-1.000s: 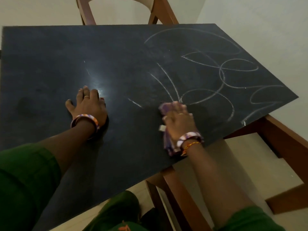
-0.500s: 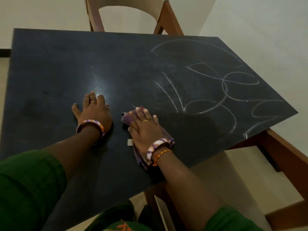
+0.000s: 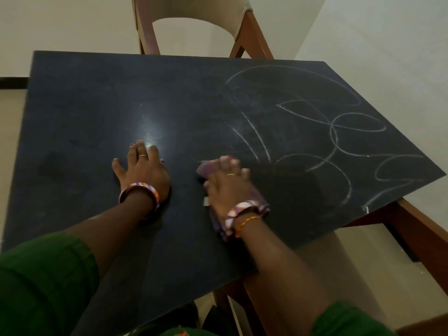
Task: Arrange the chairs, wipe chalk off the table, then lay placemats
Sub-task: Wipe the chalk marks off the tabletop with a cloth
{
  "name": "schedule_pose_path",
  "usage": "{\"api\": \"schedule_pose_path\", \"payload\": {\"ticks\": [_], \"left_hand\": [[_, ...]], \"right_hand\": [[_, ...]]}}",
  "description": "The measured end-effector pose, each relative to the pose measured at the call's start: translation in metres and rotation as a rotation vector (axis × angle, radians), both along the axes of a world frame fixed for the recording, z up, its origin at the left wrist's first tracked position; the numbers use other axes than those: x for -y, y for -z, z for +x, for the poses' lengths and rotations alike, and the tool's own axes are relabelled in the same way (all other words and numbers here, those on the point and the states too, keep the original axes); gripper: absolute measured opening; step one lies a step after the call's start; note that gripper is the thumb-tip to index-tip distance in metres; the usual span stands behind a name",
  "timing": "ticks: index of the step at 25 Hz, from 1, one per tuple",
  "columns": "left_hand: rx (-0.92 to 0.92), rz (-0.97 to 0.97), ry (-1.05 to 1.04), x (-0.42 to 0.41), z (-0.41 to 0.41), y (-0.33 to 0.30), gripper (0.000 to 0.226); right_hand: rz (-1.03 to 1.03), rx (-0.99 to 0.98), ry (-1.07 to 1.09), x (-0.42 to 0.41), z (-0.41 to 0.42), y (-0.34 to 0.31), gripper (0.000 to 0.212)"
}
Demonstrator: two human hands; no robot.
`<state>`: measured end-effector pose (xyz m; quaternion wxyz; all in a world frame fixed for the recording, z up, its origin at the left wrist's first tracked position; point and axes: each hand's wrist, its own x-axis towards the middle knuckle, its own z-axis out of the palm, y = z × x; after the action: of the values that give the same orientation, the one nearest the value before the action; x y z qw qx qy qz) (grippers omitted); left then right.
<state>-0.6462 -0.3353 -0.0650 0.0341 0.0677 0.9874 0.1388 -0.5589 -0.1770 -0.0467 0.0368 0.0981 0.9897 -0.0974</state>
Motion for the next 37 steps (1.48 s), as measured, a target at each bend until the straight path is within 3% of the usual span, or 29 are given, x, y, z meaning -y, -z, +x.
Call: {"api": "schedule_pose_path", "payload": {"ticks": [3, 7, 9, 11, 13, 17, 19, 21, 25, 27, 29, 33, 35, 37], "left_hand": [[-0.017, 0.016, 0.0, 0.002, 0.002, -0.001, 0.042], [-0.007, 0.015, 0.001, 0.001, 0.003, -0.003, 0.042], [-0.013, 0.014, -0.003, -0.001, 0.002, -0.002, 0.042], [-0.014, 0.011, -0.004, -0.001, 0.002, -0.001, 0.042], [-0.01, 0.011, -0.006, -0.002, 0.001, 0.0, 0.042], [-0.004, 0.007, -0.012, -0.001, 0.001, 0.0, 0.043], [-0.014, 0.011, -0.004, 0.001, 0.002, -0.001, 0.043], [-0.014, 0.017, -0.001, 0.002, 0.001, -0.001, 0.043], [-0.006, 0.012, -0.002, 0.0, 0.001, 0.001, 0.043], [-0.005, 0.004, -0.006, 0.0, 0.0, 0.001, 0.044], [-0.002, 0.003, -0.002, -0.001, 0.0, 0.001, 0.044], [-0.001, 0.012, -0.005, 0.0, 0.001, -0.001, 0.044], [-0.003, 0.03, -0.002, 0.003, 0.002, -0.001, 0.044], [-0.006, 0.044, 0.003, 0.004, 0.002, -0.002, 0.044]], "right_hand": [[-0.09, 0.038, -0.131, 0.033, -0.013, 0.002, 0.051], [-0.057, 0.017, 0.282, -0.092, 0.004, 0.001, 0.046], [-0.009, 0.103, 0.495, -0.152, 0.023, -0.002, 0.045], [0.056, 0.205, 0.58, -0.16, 0.025, -0.006, 0.047], [0.039, 0.133, 0.491, -0.12, 0.012, -0.005, 0.047], [-0.128, -0.009, -0.007, 0.023, -0.015, -0.007, 0.053], [-0.208, -0.032, -0.047, 0.03, -0.019, -0.006, 0.054], [-0.209, -0.04, 0.059, -0.02, -0.018, 0.0, 0.05], [-0.169, -0.078, 0.559, -0.144, 0.01, 0.0, 0.042], [-0.104, -0.008, 0.682, -0.147, 0.013, -0.006, 0.041], [-0.02, 0.037, 0.537, -0.105, 0.002, -0.008, 0.044], [-0.102, 0.022, -0.053, 0.023, -0.017, -0.003, 0.056], [-0.108, 0.032, -0.099, 0.021, -0.021, 0.002, 0.058], [-0.07, 0.004, 0.068, -0.031, -0.018, 0.008, 0.055]]}}
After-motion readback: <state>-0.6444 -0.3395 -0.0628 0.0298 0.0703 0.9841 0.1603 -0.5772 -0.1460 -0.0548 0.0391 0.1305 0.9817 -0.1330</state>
